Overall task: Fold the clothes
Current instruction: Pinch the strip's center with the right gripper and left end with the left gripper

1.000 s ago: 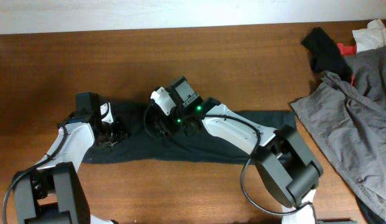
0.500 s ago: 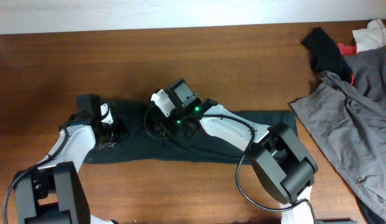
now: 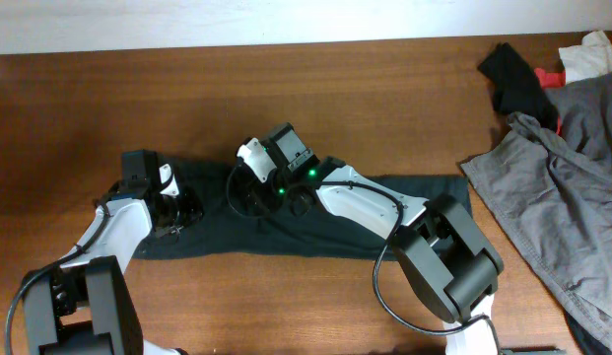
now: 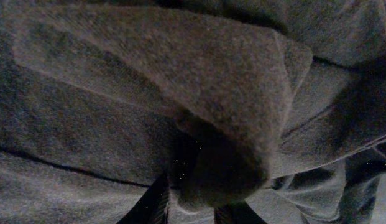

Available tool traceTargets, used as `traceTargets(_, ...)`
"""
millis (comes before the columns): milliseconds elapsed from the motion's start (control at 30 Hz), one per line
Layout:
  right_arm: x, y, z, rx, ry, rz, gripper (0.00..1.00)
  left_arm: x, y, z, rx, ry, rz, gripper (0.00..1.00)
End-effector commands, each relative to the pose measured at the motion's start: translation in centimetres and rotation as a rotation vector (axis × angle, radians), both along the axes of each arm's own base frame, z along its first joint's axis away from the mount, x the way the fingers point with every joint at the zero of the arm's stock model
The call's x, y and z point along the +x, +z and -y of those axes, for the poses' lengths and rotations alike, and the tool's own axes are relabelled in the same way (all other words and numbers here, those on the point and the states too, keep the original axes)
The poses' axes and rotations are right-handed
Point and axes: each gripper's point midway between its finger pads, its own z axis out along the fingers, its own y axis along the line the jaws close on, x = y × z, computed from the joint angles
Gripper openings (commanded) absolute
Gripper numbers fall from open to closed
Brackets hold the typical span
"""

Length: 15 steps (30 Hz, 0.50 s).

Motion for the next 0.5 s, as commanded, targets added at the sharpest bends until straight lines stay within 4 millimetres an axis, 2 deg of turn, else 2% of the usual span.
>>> traceTargets(0, -0.41, -1.48, 0.11, -0.023, 0.003, -0.019, 0.44, -0.43, -0.61, 0.17, -0.014, 0.008, -0.022, 0.23)
traceTargets(100, -0.41, -1.78, 0.11, -0.026, 0.003, -0.022, 0.44, -0.42, -0.6, 0.17, -0.014, 0.008, -0.021, 0.23)
traceTargets(233, -0.47, -1.97, 0.16, -0.029, 0.003, -0.027, 0.53, -0.42, -0.6, 0.17, -0.014, 0.008, -0.021, 0.23)
traceTargets(300, -0.47, -1.97, 0.15, -0.029, 0.003, -0.026, 0.54, -0.42, -0.6, 0.17, -0.014, 0.008, -0.021, 0.2)
traceTargets(467, -0.53, -2.02, 0.2, -0.031, 0.002, -0.03, 0.34, -0.48, -0.6, 0.23, -0.018, 0.007, -0.023, 0.13)
